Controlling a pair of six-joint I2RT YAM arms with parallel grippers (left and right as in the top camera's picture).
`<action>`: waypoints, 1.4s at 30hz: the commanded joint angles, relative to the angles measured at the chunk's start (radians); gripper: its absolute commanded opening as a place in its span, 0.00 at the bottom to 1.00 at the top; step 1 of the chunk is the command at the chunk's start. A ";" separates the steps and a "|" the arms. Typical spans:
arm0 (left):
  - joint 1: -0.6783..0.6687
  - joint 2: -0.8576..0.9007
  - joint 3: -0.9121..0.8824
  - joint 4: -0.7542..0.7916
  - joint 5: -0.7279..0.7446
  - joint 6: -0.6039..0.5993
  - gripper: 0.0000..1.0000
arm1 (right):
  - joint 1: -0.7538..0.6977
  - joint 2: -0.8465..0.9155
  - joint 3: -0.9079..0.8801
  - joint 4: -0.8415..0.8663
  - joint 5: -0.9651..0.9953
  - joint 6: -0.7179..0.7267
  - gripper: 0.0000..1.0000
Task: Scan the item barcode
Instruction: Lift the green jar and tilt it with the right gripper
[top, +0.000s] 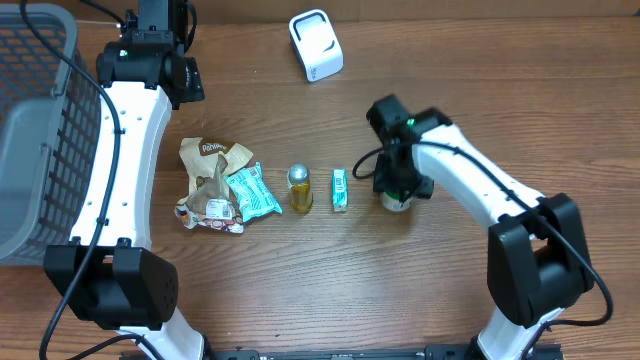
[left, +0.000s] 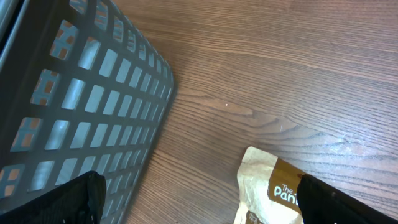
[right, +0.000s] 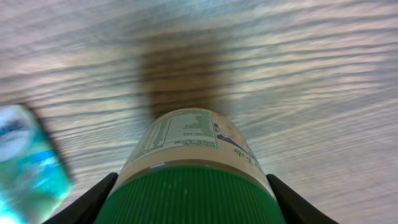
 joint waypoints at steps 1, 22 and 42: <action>-0.002 -0.019 0.017 0.001 -0.013 0.008 1.00 | -0.049 -0.010 0.151 -0.079 -0.050 -0.004 0.47; -0.002 -0.019 0.017 0.001 -0.013 0.008 0.99 | -0.299 -0.010 0.239 -0.408 -0.949 -0.250 0.33; -0.002 -0.019 0.017 0.001 -0.013 0.008 1.00 | -0.299 -0.010 0.239 -0.504 -0.977 -0.125 0.30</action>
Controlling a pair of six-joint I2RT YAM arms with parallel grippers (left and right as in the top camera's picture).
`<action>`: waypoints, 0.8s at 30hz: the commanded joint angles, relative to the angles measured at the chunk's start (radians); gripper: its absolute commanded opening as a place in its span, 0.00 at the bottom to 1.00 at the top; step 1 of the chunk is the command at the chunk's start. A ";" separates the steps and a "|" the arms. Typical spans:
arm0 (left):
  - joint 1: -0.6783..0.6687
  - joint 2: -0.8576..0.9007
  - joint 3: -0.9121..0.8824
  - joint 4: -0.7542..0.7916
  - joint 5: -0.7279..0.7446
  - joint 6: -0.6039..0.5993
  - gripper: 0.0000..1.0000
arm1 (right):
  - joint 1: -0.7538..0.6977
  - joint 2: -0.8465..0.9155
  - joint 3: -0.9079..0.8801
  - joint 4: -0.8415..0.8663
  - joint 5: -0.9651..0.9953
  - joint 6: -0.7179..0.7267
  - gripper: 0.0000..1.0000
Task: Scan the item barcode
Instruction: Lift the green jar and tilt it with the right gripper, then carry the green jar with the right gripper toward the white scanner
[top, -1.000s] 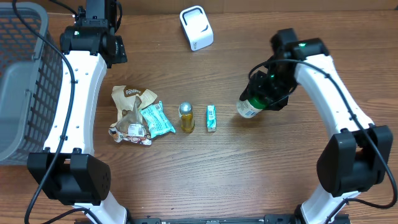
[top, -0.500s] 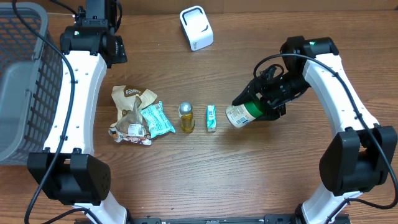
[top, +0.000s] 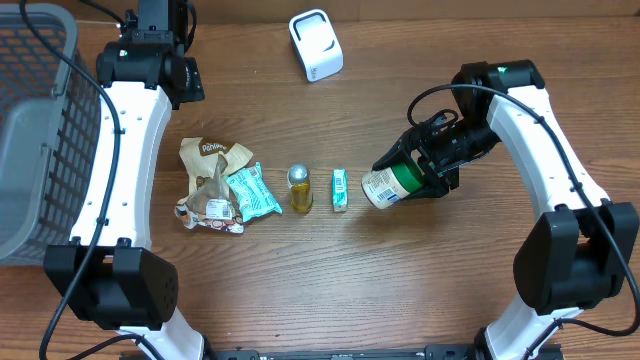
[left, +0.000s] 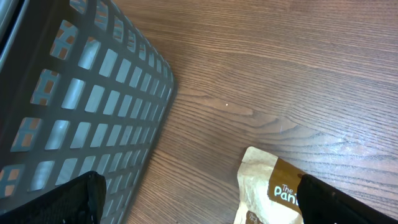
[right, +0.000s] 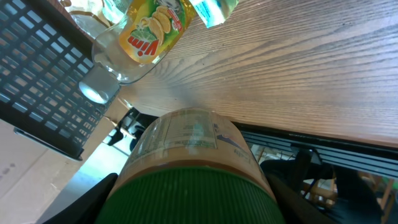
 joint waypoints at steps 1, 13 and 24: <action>-0.002 -0.019 0.017 0.001 -0.013 0.008 1.00 | 0.003 -0.010 0.025 -0.002 -0.039 0.019 0.29; -0.002 -0.019 0.017 0.001 -0.013 0.008 1.00 | 0.003 -0.010 0.025 0.002 -0.083 0.019 0.26; -0.002 -0.019 0.017 0.001 -0.013 0.008 0.99 | 0.003 -0.010 0.025 0.006 -0.082 0.018 0.23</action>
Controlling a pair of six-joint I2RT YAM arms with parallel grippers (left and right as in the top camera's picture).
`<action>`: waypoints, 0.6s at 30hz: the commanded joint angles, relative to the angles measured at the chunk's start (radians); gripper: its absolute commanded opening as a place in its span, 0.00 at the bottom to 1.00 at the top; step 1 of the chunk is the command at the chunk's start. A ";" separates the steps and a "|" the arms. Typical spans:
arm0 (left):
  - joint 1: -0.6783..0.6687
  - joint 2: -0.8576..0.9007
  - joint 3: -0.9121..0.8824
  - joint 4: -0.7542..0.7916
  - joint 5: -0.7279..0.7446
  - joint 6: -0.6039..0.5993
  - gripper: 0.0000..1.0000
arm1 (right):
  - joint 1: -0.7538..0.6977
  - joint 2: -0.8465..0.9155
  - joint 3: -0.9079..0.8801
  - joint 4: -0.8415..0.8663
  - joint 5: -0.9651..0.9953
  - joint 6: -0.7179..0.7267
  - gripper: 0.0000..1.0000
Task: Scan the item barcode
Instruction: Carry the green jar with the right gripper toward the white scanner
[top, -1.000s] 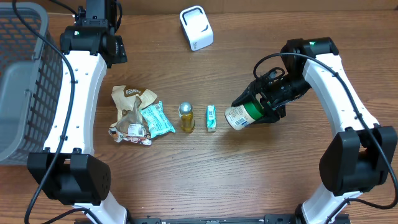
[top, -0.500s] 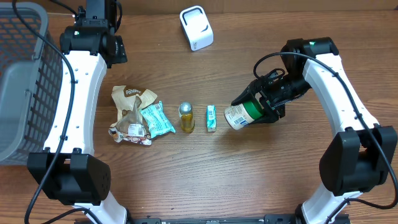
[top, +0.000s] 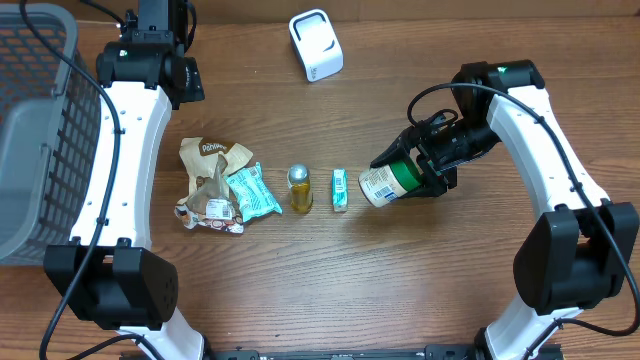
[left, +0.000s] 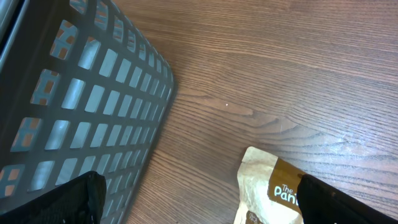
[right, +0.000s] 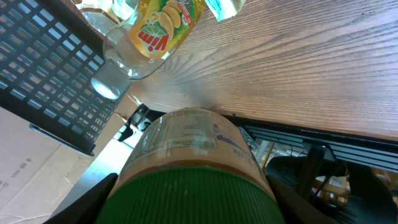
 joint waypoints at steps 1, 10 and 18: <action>-0.002 -0.019 0.017 0.001 -0.013 0.008 0.99 | 0.003 -0.010 0.025 0.013 -0.041 0.003 0.23; -0.002 -0.019 0.017 0.001 -0.013 0.008 1.00 | 0.003 -0.010 0.025 0.266 0.373 0.003 0.09; -0.002 -0.019 0.017 0.001 -0.013 0.008 1.00 | 0.000 -0.010 0.025 0.496 0.562 0.003 0.04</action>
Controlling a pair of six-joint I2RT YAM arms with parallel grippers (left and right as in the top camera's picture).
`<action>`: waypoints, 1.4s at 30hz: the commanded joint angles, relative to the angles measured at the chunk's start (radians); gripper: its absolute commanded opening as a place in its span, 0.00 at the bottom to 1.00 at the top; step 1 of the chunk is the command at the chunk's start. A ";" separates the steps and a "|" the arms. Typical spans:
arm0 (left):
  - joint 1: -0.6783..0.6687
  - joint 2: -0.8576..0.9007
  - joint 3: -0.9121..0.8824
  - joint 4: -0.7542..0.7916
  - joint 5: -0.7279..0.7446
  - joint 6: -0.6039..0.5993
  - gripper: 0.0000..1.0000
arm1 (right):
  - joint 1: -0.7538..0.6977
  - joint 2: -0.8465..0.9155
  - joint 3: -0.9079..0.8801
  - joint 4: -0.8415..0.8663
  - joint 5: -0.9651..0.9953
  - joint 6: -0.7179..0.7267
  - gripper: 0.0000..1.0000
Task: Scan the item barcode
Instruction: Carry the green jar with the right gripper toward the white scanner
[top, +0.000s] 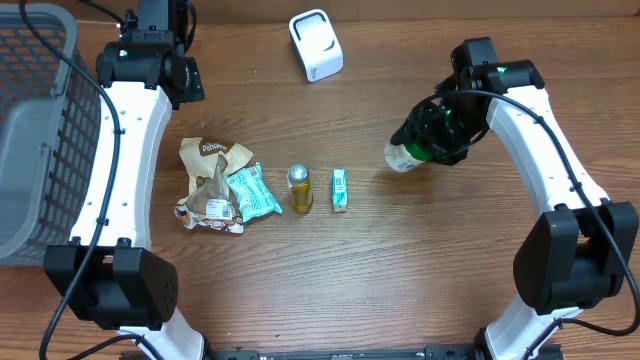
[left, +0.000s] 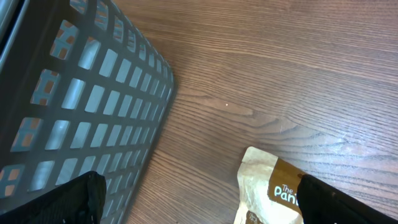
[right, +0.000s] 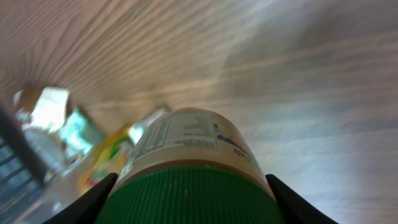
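Observation:
A jar with a green lid and a pale printed label (right: 186, 134) is gripped at the lid by my right gripper (right: 191, 208), which is shut on it. In the overhead view the jar (top: 401, 157) hangs above the table right of centre, under the right gripper (top: 432, 135). The white scanner (top: 316, 45) stands at the back centre, well apart from the jar. My left gripper (left: 199, 199) is open over bare wood at the far left, holding nothing.
A brown paper bag (top: 208, 180), a teal packet (top: 251, 191), a small yellow bottle (top: 300, 189) and a small teal box (top: 340, 189) lie in a row mid-table. A grey mesh basket (top: 35, 130) fills the left edge.
My right gripper has carried the jar from beside the small teal box toward the back of the table. The jar's base now faces the tabletop rather than past the table edge. The left arm is unchanged.
At first my right gripper was shut on the lid of the jar, which stood on the table right of the teal box. Then the jar was off the table and tipped on its side, base to the left. Now it is held farther back.

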 joint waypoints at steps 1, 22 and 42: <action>-0.002 -0.019 0.017 0.001 -0.013 0.008 1.00 | -0.002 -0.010 0.025 0.110 0.056 -0.001 0.04; -0.002 -0.019 0.017 0.001 -0.013 0.008 1.00 | 0.156 -0.006 0.468 0.138 0.094 -0.269 0.09; -0.002 -0.019 0.017 0.001 -0.013 0.008 1.00 | 0.221 0.295 0.267 1.056 0.185 -0.346 0.07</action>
